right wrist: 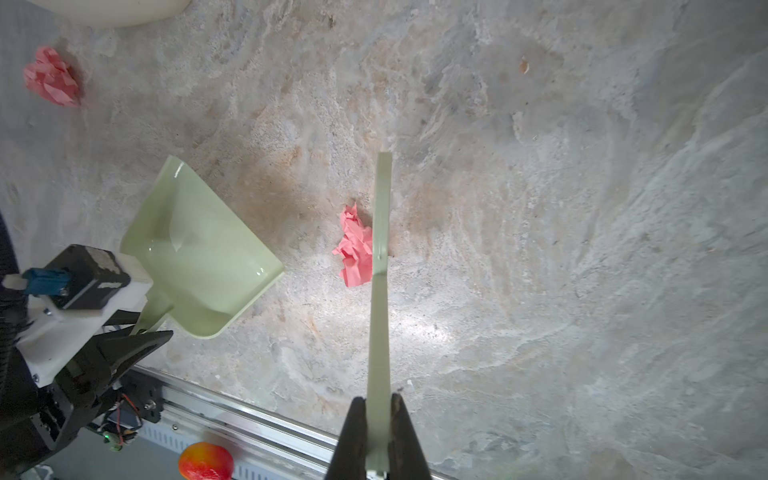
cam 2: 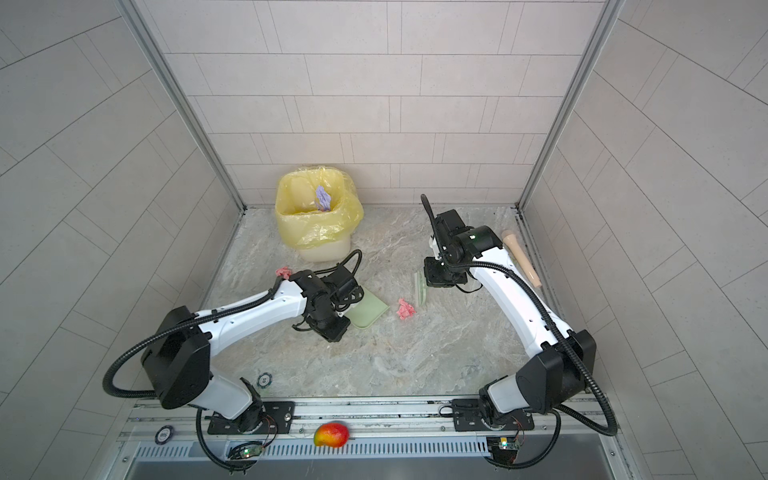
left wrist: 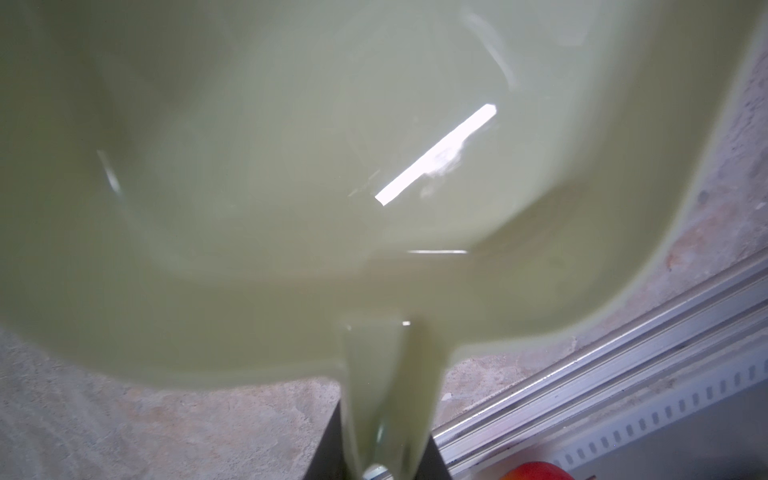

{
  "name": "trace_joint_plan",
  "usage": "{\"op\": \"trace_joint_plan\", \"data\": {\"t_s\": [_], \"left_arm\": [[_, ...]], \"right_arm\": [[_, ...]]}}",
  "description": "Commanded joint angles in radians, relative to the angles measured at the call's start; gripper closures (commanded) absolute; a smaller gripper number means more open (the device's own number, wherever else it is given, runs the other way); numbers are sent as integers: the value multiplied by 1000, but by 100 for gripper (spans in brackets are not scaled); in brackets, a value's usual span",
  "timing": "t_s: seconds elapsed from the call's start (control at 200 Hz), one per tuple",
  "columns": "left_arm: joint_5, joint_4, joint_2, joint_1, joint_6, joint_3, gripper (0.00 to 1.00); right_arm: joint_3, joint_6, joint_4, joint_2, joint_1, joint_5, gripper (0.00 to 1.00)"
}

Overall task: Sweep away the paper scraps from the table
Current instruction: 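Lower the dustpan beside the pink scrap while the right gripper brings the brush behind it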

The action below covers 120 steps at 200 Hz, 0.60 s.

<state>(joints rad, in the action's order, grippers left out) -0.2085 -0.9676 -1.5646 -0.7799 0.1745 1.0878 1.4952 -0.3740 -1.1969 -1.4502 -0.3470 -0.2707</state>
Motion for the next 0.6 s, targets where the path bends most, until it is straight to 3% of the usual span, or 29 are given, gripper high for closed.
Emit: {"op": "trace_joint_plan", "data": {"t_s": [0.0,0.595], "left_arm": [[-32,-36,-24,-26,-28,21,100],[-26,-3,-159,-97,-114,57,100]], "right_arm": [[44,99,-95,-35,-4,85,100],[175,194,-174,-222,-114,215,100]]}}
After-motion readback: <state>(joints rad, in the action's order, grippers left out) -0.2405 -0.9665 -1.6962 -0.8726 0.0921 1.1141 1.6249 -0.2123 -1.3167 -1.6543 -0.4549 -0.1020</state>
